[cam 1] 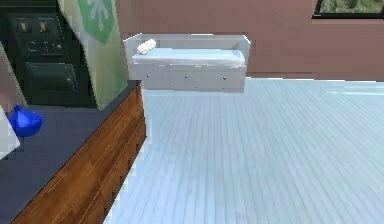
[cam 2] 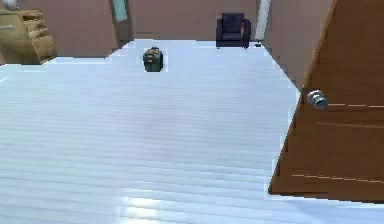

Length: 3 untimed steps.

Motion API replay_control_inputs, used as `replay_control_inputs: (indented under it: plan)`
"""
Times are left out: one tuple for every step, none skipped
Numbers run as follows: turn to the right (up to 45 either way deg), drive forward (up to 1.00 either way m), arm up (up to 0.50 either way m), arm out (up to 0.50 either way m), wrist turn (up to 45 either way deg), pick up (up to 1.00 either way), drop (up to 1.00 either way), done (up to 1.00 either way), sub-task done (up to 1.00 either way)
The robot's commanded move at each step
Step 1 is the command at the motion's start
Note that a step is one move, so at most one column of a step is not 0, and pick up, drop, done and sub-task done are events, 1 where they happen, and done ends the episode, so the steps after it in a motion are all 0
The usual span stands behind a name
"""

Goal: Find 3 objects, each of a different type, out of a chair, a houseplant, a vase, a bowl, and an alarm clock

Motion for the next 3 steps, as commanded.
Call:
replay_control_inputs:
  plan:
    - [0.0,0.75,0.0,0.0,0.0,0.0,0.0,0.0,0.0]
    - [-45.0,0.0,0.0,0.0,0.0,0.0,0.0,0.0,0.0]
    - [-24.0,0.0,0.0,0.0,0.0,0.0,0.0,0.0,0.0]
